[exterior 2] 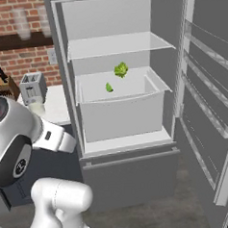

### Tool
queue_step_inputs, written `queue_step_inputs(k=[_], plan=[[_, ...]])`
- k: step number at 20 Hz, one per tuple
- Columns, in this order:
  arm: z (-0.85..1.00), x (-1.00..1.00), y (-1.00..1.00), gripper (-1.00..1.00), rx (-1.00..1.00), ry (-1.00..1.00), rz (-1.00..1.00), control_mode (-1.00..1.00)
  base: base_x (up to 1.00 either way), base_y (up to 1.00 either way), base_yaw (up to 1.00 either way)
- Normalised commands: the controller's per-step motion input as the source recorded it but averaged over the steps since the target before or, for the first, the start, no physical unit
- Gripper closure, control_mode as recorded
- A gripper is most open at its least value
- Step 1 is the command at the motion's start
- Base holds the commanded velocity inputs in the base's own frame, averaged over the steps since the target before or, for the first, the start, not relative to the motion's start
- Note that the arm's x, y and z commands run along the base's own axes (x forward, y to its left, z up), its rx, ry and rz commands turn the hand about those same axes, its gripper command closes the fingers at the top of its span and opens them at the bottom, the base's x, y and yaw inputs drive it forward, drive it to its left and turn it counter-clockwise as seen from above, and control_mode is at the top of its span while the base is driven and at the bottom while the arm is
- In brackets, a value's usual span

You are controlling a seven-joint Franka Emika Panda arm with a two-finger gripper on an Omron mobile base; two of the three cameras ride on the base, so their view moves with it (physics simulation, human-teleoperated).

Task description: Grab a lemon wedge from the fridge and one ice cube from the ice bowl, and put them in the glass of lemonade.

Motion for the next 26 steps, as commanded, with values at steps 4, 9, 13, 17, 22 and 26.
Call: queue_step_inputs(k=[4,9,13,17,22,26], plan=[[0.00,0.00,0.00,-1.00,0.00,0.00,0.00,1.00,0.47,-0.32,0.04],[0.00,0.00,0.00,-1.00,0.00,0.00,0.00,1.00,0.40,-0.66,0.08],[0.00,0.00,0.00,-1.00,0.00,0.00,0.00,1.00,0.38,-0.29,0.11],[0.00,0.00,0.00,-1.00,0.00,0.00,0.00,1.00,0.16,-0.01,0.14],[0.00,0.00,0.00,-1.00,0.00,0.00,0.00,1.00,0.35,0.00,0.21],[0.00,0.00,0.00,-1.00,0.00,0.00,0.00,1.00,0.36,0.00,0.21]])
